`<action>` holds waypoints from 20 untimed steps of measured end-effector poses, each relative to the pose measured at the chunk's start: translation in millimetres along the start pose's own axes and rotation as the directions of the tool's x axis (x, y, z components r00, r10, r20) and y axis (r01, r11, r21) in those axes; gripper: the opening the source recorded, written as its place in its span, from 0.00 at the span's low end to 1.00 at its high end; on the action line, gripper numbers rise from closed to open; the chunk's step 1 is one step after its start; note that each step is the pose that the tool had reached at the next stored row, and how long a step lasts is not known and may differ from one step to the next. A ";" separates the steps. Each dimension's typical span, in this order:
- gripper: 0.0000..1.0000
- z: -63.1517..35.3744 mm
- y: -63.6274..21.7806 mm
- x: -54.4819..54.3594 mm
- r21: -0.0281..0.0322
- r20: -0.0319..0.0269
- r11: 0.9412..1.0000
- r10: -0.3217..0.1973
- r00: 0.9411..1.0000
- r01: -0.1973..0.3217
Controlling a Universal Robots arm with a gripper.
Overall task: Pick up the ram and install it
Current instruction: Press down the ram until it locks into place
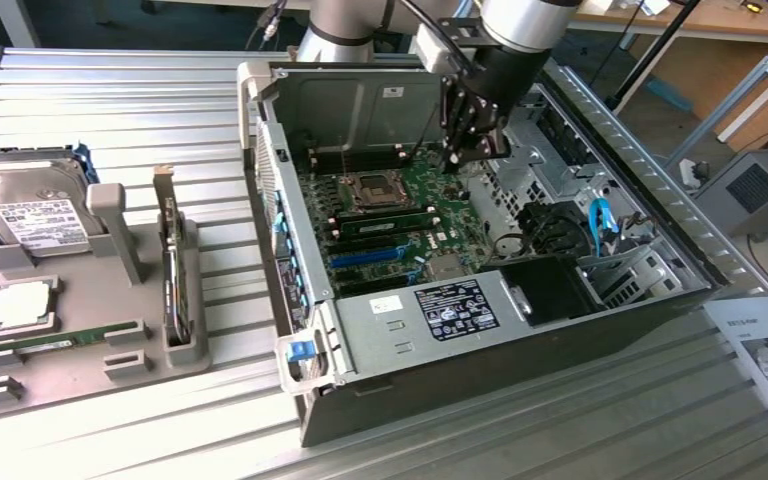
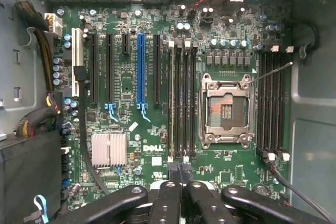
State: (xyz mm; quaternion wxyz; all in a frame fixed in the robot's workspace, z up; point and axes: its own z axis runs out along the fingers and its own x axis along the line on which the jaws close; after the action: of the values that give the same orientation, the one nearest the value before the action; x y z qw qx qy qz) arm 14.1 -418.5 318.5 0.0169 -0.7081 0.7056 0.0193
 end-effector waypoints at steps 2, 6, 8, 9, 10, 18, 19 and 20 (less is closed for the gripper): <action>0.11 4.4 -0.2 0.2 0.000 0.000 1.000 0.000 1.000 0.000; 0.11 10.9 -0.4 0.6 0.000 0.000 1.000 0.000 1.000 0.000; 0.11 13.1 -0.5 0.7 0.000 0.000 1.000 0.000 1.000 0.000; 0.11 14.3 -0.5 0.7 0.000 0.000 1.000 0.000 1.000 0.000; 0.11 15.8 -0.5 0.8 0.000 0.000 1.000 0.000 1.000 0.000; 0.11 29.4 -0.5 1.5 0.000 0.000 1.000 0.000 1.000 0.000; 0.11 30.7 -0.5 1.6 0.000 0.000 1.000 0.000 1.000 0.000; 0.11 32.0 -0.5 1.7 0.000 0.000 1.000 0.000 1.000 0.000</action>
State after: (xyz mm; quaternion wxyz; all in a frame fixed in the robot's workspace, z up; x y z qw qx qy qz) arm 14.6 -418.6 286.5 0.0169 -0.7081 0.7056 0.0193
